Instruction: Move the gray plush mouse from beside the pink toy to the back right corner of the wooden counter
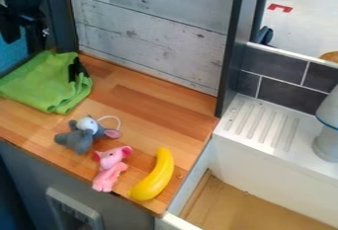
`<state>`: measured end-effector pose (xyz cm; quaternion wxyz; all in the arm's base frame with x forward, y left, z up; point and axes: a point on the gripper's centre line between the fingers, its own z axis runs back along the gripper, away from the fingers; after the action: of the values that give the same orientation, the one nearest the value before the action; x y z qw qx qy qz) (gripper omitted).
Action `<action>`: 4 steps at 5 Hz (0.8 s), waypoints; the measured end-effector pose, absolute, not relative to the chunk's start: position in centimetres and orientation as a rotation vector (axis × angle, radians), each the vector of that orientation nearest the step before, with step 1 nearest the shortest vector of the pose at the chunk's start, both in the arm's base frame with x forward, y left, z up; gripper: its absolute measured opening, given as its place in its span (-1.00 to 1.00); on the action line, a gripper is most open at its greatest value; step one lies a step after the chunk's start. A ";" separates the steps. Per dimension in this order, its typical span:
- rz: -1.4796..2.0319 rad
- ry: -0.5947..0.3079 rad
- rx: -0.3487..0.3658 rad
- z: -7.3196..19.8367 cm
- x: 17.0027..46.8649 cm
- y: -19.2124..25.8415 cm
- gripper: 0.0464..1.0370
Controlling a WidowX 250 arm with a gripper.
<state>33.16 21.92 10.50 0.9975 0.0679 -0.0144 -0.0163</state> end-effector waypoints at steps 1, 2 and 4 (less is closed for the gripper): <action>-0.032 -0.002 0.109 9.2 33.0 21.6 0.93; -0.087 0.000 0.005 8.2 32.1 19.4 0.93; -0.162 -0.057 -0.006 10.4 29.5 16.6 0.93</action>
<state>29.45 16.64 10.38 0.9963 -0.0032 -0.0287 -0.0807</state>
